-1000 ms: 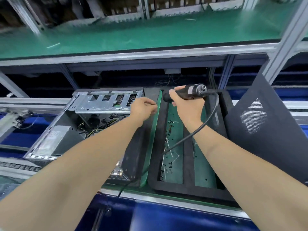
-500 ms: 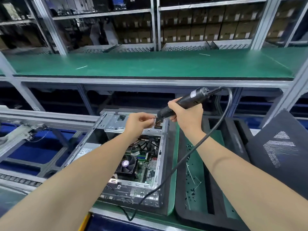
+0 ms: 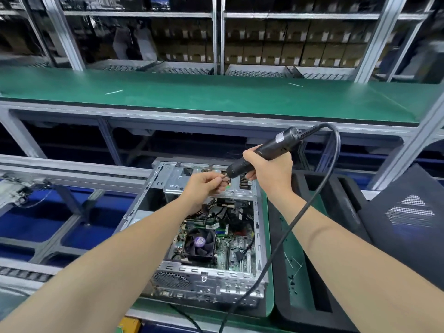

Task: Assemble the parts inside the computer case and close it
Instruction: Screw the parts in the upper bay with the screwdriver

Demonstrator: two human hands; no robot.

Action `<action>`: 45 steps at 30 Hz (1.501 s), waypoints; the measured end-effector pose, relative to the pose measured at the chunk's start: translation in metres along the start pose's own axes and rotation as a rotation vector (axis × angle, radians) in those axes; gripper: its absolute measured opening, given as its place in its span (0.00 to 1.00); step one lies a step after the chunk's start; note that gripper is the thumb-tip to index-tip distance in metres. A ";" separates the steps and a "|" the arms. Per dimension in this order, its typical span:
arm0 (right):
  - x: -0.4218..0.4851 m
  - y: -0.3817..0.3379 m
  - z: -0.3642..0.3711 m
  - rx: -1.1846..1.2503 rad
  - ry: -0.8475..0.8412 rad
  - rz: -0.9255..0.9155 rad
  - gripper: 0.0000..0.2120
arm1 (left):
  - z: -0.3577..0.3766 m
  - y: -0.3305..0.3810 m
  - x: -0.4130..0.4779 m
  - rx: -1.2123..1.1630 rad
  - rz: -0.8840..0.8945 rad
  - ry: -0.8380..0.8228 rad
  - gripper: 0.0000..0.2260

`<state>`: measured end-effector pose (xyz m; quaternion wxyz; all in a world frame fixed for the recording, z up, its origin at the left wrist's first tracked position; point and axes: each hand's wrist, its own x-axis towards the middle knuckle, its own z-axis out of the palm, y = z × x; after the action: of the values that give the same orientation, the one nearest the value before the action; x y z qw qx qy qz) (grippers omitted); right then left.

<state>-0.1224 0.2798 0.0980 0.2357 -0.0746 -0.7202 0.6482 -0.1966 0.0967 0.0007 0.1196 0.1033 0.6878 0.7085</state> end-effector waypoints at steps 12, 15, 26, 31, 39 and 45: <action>0.007 -0.012 0.027 -0.168 0.034 -0.088 0.06 | -0.007 -0.003 0.002 -0.151 0.004 -0.003 0.07; 0.009 -0.012 0.028 -0.107 0.033 -0.057 0.05 | -0.003 0.000 0.002 -0.240 -0.032 -0.061 0.10; 0.015 -0.013 0.031 -0.111 0.020 -0.081 0.02 | -0.012 0.004 0.003 -0.401 -0.110 0.059 0.08; 0.013 -0.010 0.033 -0.084 0.017 -0.048 0.02 | -0.011 0.004 0.002 -0.427 -0.110 0.050 0.09; 0.019 -0.007 0.027 -0.102 -0.007 -0.019 0.05 | -0.009 0.006 0.001 -0.355 -0.094 0.009 0.07; 0.021 -0.004 0.024 -0.043 0.076 0.055 0.13 | -0.008 0.010 0.001 -0.357 -0.075 -0.015 0.08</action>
<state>-0.1507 0.2664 0.1059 0.2434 -0.1242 -0.7222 0.6354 -0.2005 0.0897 0.0104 0.1672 0.0600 0.5537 0.8135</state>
